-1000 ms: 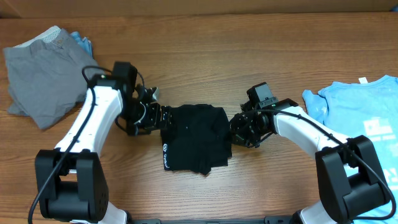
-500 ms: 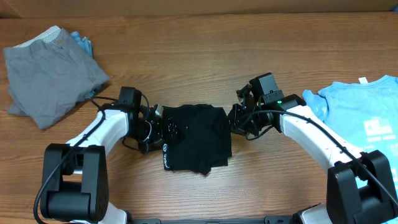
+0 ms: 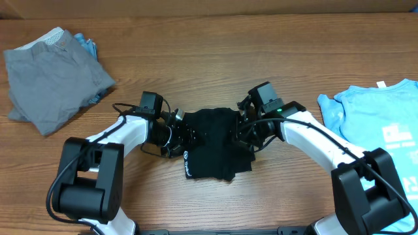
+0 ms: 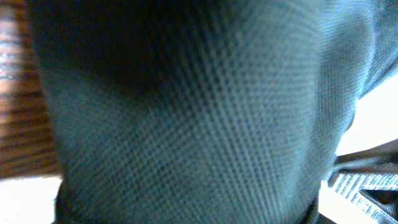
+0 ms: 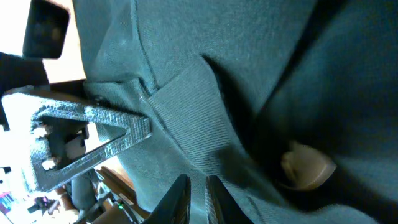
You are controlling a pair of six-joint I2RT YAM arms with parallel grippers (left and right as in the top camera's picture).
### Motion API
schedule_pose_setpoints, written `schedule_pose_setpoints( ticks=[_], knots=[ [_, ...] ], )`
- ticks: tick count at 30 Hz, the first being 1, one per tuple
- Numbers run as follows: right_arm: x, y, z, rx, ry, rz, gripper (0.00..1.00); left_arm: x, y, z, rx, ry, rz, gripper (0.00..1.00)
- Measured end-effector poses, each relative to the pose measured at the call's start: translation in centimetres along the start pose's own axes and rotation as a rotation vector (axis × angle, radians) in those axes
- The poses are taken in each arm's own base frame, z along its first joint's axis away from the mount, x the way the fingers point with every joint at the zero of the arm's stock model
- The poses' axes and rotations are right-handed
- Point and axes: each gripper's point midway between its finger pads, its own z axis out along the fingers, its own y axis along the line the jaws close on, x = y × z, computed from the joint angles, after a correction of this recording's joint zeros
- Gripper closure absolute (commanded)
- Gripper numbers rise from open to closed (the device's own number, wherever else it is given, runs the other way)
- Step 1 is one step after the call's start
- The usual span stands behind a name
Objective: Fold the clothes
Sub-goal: 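Grasp the folded black bundle from both sides with both grippers, then carry the bundle to the upper left with the left gripper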
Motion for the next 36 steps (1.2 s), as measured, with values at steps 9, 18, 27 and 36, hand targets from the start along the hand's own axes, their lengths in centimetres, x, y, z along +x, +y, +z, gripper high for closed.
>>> schedule_pose_setpoints(
  ticks=[9, 18, 27, 36],
  knots=[
    [-0.3, 0.0, 0.5, 0.015, -0.019, 0.06, 0.9, -0.2, -1.7, -0.1, 0.088, 0.01, -0.007, 0.02],
    [1.1, -3.4, 4.2, 0.056, 0.099, 0.272, 0.94, 0.0, -1.8, -0.1, 0.097, 0.021, -0.035, 0.02],
    [1.2, -3.3, 4.4, 0.044, 0.117, 0.32, 0.94, -0.1, -2.3, 0.9, 0.073, 0.01, -0.092, 0.19],
    [1.3, -3.3, 4.4, 0.043, 0.121, 0.33, 0.94, -0.2, -2.0, 2.5, 0.005, -0.019, -0.058, 0.84]
  ],
)
